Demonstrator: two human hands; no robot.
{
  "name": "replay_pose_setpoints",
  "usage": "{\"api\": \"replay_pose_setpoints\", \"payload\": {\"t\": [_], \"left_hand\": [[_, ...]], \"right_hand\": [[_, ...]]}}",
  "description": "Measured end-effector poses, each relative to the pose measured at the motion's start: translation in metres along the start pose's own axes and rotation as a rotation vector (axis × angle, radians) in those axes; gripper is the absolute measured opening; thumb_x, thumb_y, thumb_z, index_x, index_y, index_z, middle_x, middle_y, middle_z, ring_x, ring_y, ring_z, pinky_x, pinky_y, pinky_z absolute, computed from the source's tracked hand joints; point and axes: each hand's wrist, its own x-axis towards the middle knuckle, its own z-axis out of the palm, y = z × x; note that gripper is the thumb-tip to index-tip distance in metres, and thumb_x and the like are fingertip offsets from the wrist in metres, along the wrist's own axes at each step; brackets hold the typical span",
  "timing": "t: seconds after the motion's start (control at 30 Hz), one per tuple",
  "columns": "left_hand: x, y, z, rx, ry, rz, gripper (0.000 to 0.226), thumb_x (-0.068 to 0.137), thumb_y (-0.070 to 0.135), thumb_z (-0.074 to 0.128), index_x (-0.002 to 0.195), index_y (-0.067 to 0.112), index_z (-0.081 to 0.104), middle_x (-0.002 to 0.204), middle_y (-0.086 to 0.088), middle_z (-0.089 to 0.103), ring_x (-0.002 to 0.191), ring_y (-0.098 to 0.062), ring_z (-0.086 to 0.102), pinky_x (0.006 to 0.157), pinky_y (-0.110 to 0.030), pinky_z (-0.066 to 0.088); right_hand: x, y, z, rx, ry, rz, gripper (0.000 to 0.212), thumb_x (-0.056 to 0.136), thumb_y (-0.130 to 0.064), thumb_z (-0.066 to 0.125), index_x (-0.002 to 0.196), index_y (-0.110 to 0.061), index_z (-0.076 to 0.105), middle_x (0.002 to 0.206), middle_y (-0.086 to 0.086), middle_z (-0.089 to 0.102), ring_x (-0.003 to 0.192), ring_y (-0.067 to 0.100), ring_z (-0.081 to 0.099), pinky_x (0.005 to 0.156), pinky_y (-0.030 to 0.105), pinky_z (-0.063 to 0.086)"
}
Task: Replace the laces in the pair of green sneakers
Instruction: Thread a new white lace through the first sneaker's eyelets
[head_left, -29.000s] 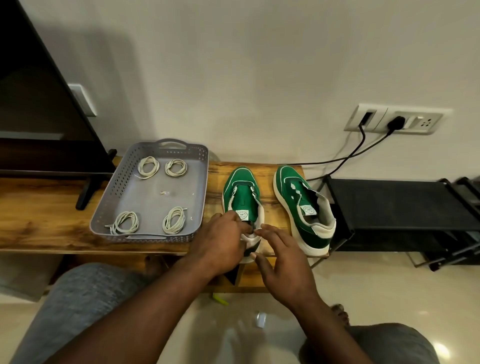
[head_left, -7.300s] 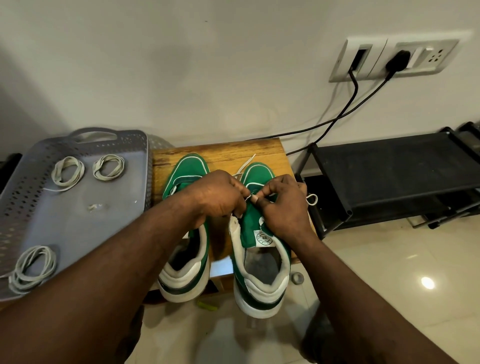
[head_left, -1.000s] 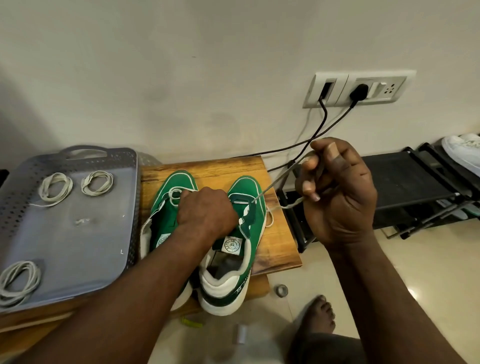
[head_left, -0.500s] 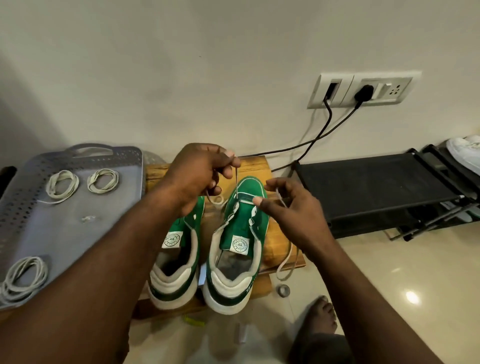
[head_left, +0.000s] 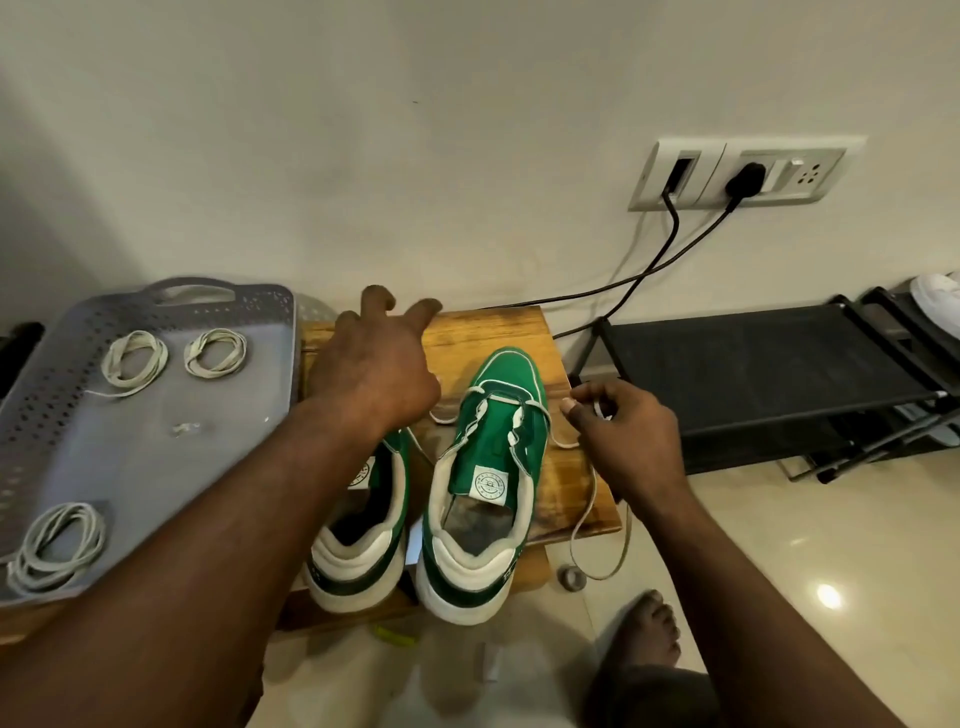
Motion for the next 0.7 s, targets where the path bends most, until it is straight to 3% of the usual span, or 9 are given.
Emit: {"api": "replay_pose_setpoints", "payload": {"t": [0.07,0.17,0.27,0.4,0.5,0.6,0.7], "left_hand": [[0.002,0.010,0.007,-0.009,0.056,0.142,0.064,0.091,0.025,0.074,0.147,0.043,0.051,0.158,0.003,0.036,0.128,-0.029,0.055,0.091,-0.038,0.051],[0.003,0.023,0.021,-0.041,0.017,0.244,0.043,0.096,0.026,0.065,0.137,0.040,0.064,0.146,0.009,0.057,0.124,-0.025,0.061,0.096,-0.040,0.053],[0.001,0.036,0.035,0.044,-0.038,0.236,0.031,0.097,0.029,0.061,0.126,0.034,0.069,0.124,0.000,0.071,0.108,-0.029,0.067,0.087,-0.043,0.058],[0.007,0.041,0.043,0.054,-0.040,0.110,0.022,0.097,0.038,0.066,0.114,0.026,0.074,0.109,-0.004,0.073,0.097,-0.028,0.068,0.083,-0.042,0.059],[0.010,0.040,0.043,-0.030,-0.065,-0.009,0.022,0.094,0.041,0.072,0.105,0.022,0.075,0.102,-0.006,0.073,0.091,-0.029,0.067,0.080,-0.041,0.058],[0.015,0.038,0.039,0.004,-0.112,-0.076,0.013,0.091,0.024,0.071,0.085,0.014,0.065,0.085,-0.007,0.063,0.079,-0.028,0.059,0.068,-0.037,0.049],[0.020,0.032,0.031,0.006,-0.220,-0.065,0.009,0.088,0.013,0.068,0.080,0.012,0.067,0.087,-0.010,0.068,0.077,-0.028,0.062,0.064,-0.034,0.048]], "right_hand": [[-0.003,0.000,0.005,0.026,-0.080,0.001,0.024,0.097,-0.037,0.073,0.120,-0.028,0.074,0.111,-0.010,0.070,0.094,0.005,0.067,0.075,0.029,0.058],[-0.006,-0.002,0.016,-0.013,-0.116,-0.036,0.039,0.092,-0.049,0.076,0.126,-0.030,0.072,0.112,-0.018,0.067,0.094,-0.001,0.062,0.078,0.026,0.054],[-0.010,-0.002,0.026,-0.011,-0.138,-0.027,0.064,0.083,-0.068,0.075,0.133,-0.029,0.066,0.117,-0.015,0.069,0.095,0.004,0.068,0.080,0.034,0.061],[-0.013,-0.007,0.035,-0.081,-0.161,-0.046,0.093,0.064,-0.095,0.060,0.132,-0.032,0.065,0.120,-0.010,0.071,0.100,0.011,0.070,0.081,0.041,0.064],[-0.014,-0.010,0.037,-0.155,-0.151,-0.055,0.087,0.068,-0.087,0.060,0.134,-0.030,0.065,0.125,-0.006,0.069,0.106,0.017,0.069,0.085,0.042,0.061],[-0.014,-0.010,0.039,-0.216,-0.174,-0.046,0.064,0.080,-0.070,0.070,0.131,-0.031,0.065,0.124,-0.005,0.066,0.108,0.022,0.066,0.086,0.038,0.056],[-0.015,-0.009,0.045,-0.284,-0.208,-0.045,0.055,0.083,-0.066,0.067,0.125,-0.032,0.065,0.119,-0.006,0.063,0.105,0.023,0.065,0.078,0.035,0.050]]}}
